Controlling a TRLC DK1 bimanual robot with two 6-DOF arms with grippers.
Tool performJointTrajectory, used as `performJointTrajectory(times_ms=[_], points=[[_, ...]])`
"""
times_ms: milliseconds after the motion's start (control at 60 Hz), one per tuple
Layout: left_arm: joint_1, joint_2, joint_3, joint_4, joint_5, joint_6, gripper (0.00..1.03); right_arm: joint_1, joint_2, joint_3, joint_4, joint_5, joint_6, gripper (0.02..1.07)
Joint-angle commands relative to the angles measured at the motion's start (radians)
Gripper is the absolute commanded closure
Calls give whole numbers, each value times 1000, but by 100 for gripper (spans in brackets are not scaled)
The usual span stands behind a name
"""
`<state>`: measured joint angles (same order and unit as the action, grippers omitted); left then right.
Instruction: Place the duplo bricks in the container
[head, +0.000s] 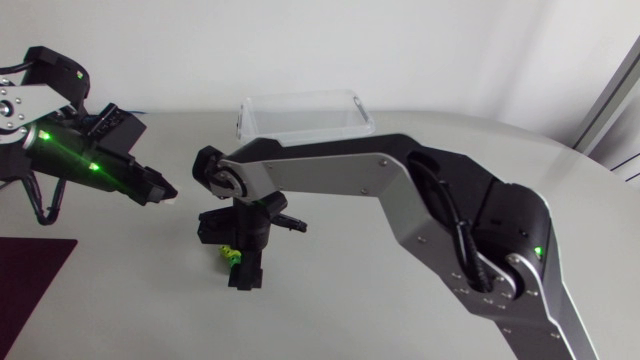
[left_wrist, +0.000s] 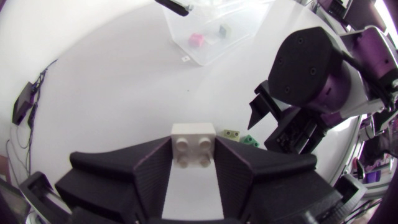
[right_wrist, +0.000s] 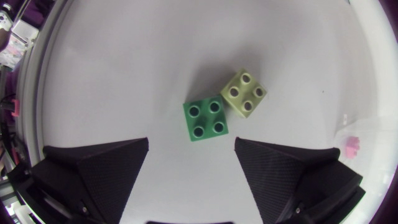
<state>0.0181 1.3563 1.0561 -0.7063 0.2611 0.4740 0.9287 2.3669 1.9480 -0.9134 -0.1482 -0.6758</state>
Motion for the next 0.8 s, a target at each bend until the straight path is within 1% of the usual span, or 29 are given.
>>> performJointTrajectory(times_ms=[0,183,267,383,450,500,517,550,567,633,683,717,733,783], points=[[31,4,28,10,29,28,70,10,46,39,-4,6,-33,7],[59,18,38,25,55,29,70,15,57,32,28,1,-50,7],[65,27,41,33,66,29,69,21,51,12,64,-1,-54,8],[74,44,54,41,76,29,69,27,61,19,79,1,-57,18],[79,52,71,42,82,29,69,27,71,28,77,-1,-57,30],[83,55,79,42,86,29,69,27,71,31,77,-1,-61,41],[85,60,84,42,87,29,69,27,71,31,77,-2,-61,49],[83,63,90,42,89,29,69,24,71,32,76,-22,-61,62],[83,64,94,42,90,28,69,24,71,34,73,-25,-61,66],[79,70,105,42,93,26,69,22,72,34,71,-24,-61,78],[72,78,117,42,95,25,69,21,77,37,67,-21,-53,79],[68,83,128,42,96,20,69,21,80,39,62,-19,-50,82],[66,84,133,42,96,18,69,21,80,37,61,-19,-48,86],[57,92,153,42,101,12,69,16,75,32,56,-19,-39,87]])
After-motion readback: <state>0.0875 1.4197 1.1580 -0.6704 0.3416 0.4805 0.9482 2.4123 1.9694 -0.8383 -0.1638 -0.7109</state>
